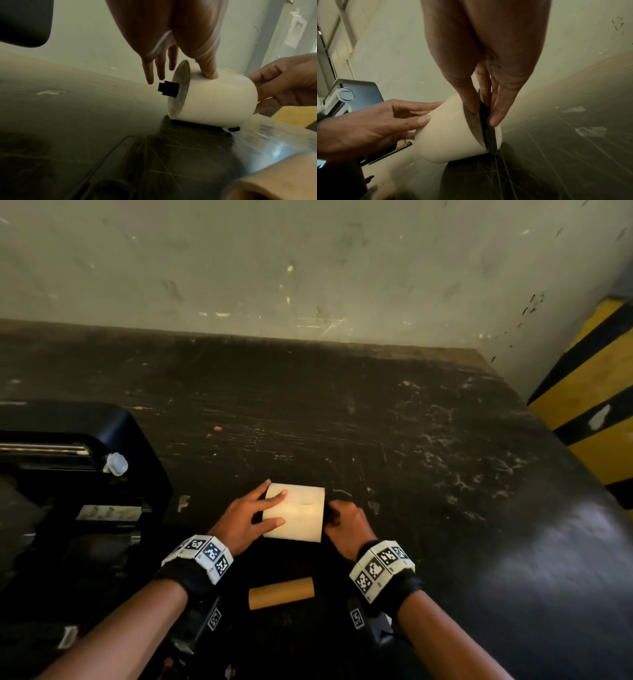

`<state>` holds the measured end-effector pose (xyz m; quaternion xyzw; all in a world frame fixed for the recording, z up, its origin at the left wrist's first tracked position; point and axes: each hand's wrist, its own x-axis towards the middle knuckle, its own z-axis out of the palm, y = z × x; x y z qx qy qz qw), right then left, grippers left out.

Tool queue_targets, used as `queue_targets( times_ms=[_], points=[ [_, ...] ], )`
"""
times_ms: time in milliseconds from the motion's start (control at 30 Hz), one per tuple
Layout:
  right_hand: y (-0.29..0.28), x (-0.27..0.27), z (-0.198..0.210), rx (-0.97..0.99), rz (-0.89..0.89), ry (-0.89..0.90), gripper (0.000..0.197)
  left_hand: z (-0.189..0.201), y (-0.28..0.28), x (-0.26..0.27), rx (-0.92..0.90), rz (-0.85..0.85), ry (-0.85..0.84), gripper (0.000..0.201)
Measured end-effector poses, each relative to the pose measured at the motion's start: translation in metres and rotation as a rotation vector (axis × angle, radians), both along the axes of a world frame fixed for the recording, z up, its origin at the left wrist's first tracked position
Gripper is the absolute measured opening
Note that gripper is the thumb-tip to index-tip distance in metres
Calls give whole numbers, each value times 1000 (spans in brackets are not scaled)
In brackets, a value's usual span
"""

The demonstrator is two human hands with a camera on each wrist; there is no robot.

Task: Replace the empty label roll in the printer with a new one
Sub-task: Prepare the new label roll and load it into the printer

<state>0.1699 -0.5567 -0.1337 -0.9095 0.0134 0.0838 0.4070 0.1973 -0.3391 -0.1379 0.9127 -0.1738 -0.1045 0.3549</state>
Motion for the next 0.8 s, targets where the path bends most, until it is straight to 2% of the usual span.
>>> queue_targets(
  times_ms=[100, 267, 500, 667, 800],
  points=[
    [1, 4, 1, 30, 1, 1, 19, 0, -1, 3, -2, 6, 36, 53],
    [2, 2, 3, 112, 24, -32, 46, -4, 4, -1, 4, 10, 49, 51],
    [3, 0, 5, 63, 44, 4, 53, 3, -3, -14, 42, 2, -66, 57],
    [10, -7, 17, 73, 9, 74, 56, 0, -2, -17, 4, 16, -67, 56],
    [25, -8, 13, -133, 62, 40, 55, 1, -3, -17, 44, 27, -88, 57]
  ],
)
